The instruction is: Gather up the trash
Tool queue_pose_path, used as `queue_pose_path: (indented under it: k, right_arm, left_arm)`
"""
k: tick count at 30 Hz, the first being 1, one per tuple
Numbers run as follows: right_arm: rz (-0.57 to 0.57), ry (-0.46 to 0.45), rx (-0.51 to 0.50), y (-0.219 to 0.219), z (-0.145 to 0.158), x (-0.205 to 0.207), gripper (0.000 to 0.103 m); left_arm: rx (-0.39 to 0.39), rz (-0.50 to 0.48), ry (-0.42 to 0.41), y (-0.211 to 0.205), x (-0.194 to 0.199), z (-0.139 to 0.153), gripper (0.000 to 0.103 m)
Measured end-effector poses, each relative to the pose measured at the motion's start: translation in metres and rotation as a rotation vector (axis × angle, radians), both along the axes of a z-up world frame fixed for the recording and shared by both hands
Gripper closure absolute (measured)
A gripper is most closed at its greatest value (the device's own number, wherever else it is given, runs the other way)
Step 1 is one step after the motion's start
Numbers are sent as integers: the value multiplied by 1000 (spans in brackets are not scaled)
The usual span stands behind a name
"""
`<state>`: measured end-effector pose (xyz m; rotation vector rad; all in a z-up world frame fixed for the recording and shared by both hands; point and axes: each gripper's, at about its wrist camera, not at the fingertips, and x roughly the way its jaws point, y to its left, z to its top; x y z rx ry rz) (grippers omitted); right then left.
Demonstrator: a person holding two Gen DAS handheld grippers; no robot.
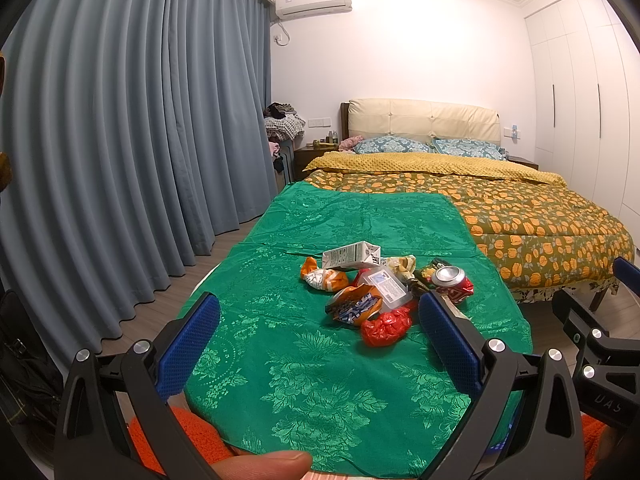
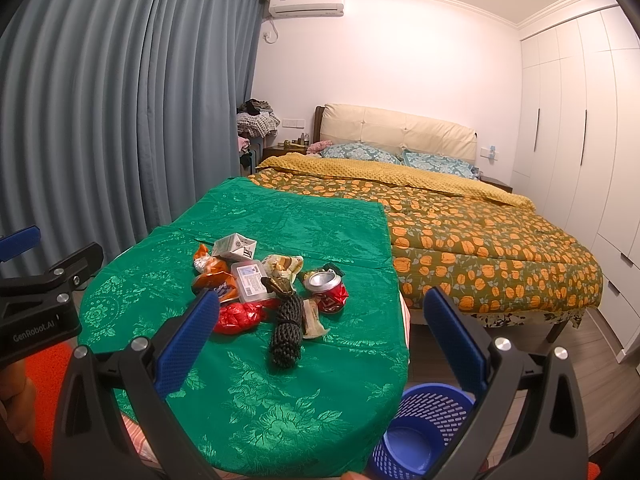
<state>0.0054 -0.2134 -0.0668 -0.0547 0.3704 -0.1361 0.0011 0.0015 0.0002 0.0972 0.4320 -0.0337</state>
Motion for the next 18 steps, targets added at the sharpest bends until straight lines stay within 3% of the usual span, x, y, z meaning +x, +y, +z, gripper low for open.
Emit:
queue_pose_path:
  k: [18]
  right_arm:
    - [0,1,2,-2,-1,-1,4]
  left_arm:
    - [1,2,1,0,0,0,4]
